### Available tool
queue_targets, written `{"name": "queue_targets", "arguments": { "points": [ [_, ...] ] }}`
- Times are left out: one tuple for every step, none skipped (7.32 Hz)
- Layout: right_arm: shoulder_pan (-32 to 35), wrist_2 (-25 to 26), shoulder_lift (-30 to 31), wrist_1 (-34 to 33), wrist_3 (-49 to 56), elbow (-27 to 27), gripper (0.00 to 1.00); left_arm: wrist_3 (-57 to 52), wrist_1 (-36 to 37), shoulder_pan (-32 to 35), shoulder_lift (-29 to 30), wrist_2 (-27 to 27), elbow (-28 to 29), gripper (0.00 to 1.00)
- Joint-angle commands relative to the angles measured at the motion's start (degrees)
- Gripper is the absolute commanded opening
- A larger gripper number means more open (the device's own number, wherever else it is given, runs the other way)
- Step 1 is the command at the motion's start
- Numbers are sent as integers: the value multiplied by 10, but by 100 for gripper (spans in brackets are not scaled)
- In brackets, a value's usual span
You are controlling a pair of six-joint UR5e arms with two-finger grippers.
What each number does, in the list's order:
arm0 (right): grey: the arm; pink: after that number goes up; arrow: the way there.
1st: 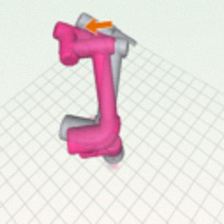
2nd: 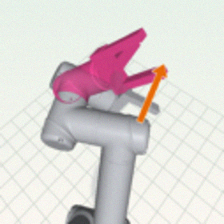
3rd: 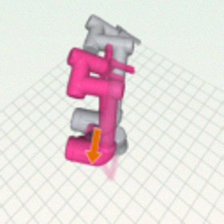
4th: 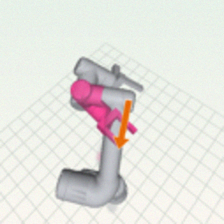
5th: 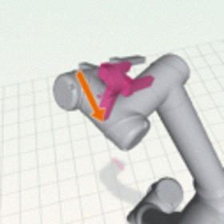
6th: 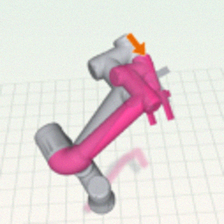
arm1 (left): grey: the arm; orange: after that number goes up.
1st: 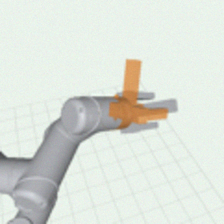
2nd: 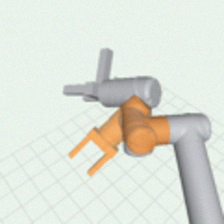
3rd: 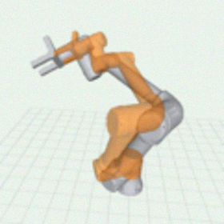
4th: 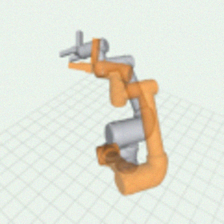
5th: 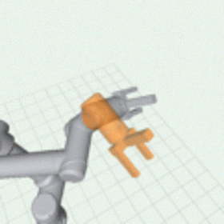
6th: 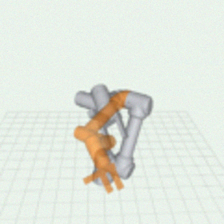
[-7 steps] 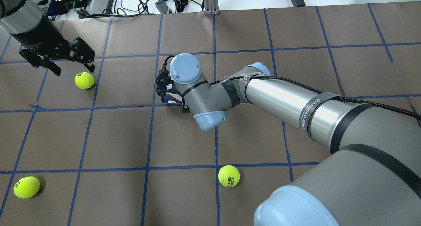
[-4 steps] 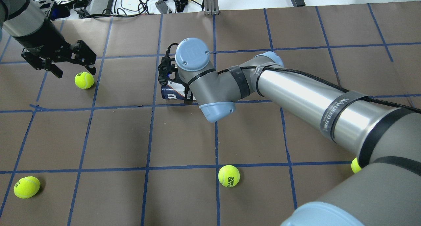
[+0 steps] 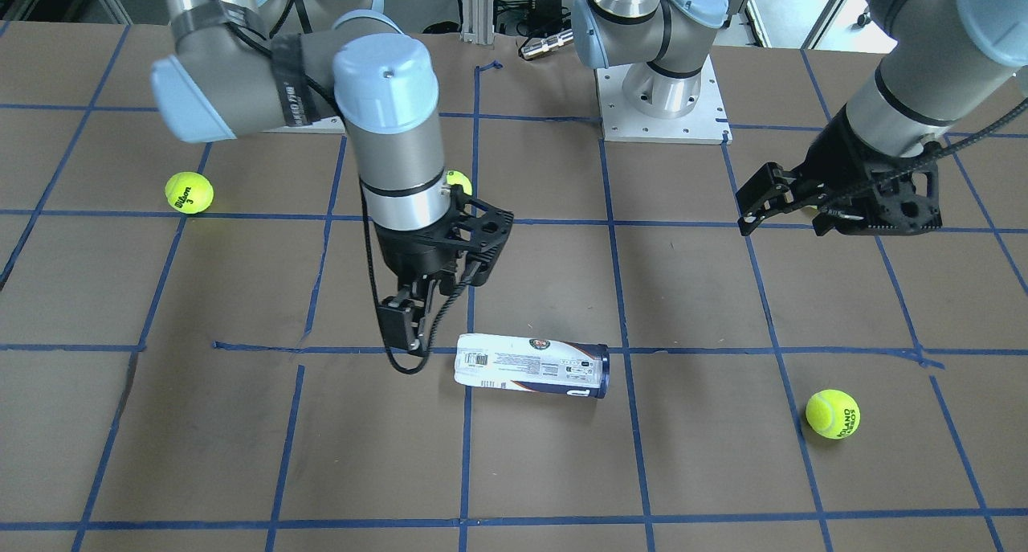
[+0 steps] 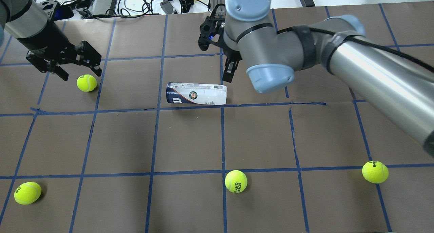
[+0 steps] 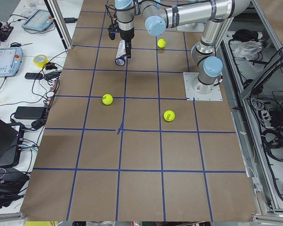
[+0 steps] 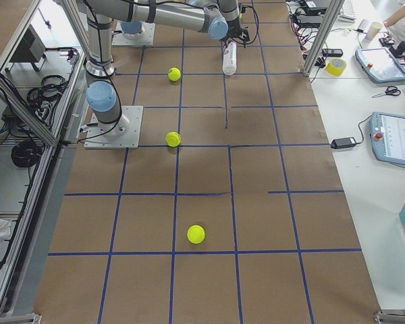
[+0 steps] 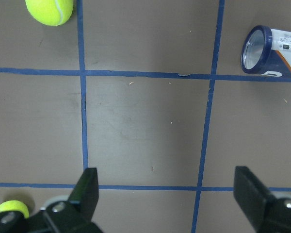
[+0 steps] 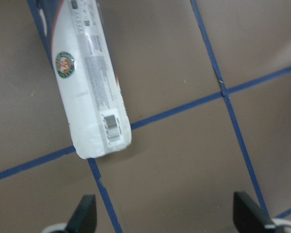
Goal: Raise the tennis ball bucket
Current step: 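Release the can lying on its side and raise the right gripper away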
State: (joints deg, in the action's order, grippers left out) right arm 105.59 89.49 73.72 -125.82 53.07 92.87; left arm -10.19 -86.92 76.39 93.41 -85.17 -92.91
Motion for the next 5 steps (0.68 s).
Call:
{"name": "queue_targets", "arguments": {
  "points": [
    [-64,-10,79,66,-51,-1,98,2,82,0,36,99,-42,100],
    [-91,-9,105,105,-88,-1,99,2,127,1,56,152,-65,100],
    [-117,-6,127,134,-176,-2,100,1,161,1,75,199,-71,100],
    [-134,2,138,174,-241,-6,100,2,201,1,99,233,-72,100],
    [-144,11,147,213,-253,-15,100,2,226,1,130,288,-72,100]
  ]
}}
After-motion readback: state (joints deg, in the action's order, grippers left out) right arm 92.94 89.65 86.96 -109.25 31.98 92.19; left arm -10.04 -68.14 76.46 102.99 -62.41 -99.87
